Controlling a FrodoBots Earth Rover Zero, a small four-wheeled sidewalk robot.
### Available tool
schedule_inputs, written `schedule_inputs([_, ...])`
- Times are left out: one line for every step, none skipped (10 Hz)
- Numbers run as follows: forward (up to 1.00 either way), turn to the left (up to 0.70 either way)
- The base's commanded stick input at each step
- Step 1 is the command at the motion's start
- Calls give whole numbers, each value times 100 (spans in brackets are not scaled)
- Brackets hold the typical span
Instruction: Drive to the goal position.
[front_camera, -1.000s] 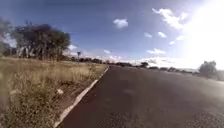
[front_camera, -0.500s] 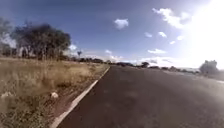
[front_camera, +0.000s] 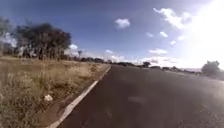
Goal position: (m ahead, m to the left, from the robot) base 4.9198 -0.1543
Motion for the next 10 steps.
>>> schedule_inputs([45, 0])
schedule_inputs([45, 0])
schedule_inputs([45, 0])
schedule_inputs([45, 0])
schedule_inputs([45, 0])
schedule_inputs([45, 0])
schedule_inputs([45, 0])
schedule_inputs([45, 0])
schedule_inputs([45, 0])
schedule_inputs([45, 0])
